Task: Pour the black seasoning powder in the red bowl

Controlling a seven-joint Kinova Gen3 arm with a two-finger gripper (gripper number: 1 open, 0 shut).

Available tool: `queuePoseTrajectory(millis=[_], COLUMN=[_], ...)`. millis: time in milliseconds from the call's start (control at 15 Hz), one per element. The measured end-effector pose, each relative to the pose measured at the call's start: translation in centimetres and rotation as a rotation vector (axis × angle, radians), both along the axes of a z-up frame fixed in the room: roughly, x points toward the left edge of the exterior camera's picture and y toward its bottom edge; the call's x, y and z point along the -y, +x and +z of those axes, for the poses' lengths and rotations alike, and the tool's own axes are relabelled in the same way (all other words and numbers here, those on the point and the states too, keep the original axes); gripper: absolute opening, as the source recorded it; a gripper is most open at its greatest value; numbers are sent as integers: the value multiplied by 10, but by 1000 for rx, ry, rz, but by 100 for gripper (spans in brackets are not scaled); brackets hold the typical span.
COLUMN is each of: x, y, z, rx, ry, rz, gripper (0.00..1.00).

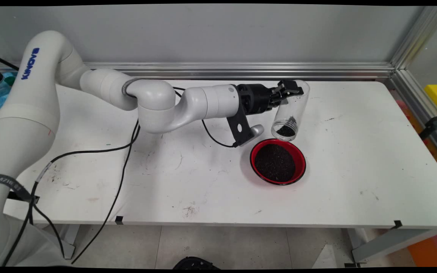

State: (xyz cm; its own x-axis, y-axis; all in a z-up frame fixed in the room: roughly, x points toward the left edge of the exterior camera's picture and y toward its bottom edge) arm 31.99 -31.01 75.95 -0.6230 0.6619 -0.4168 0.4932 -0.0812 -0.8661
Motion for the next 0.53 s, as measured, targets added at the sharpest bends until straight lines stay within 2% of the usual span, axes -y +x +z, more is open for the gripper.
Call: queuePoseTrajectory(millis=[333,533], x=[2,1], y=[5,14], z=[8,15], rx=[-63,-110], ry=[109,170], rz=[23,73], gripper=[0,0])
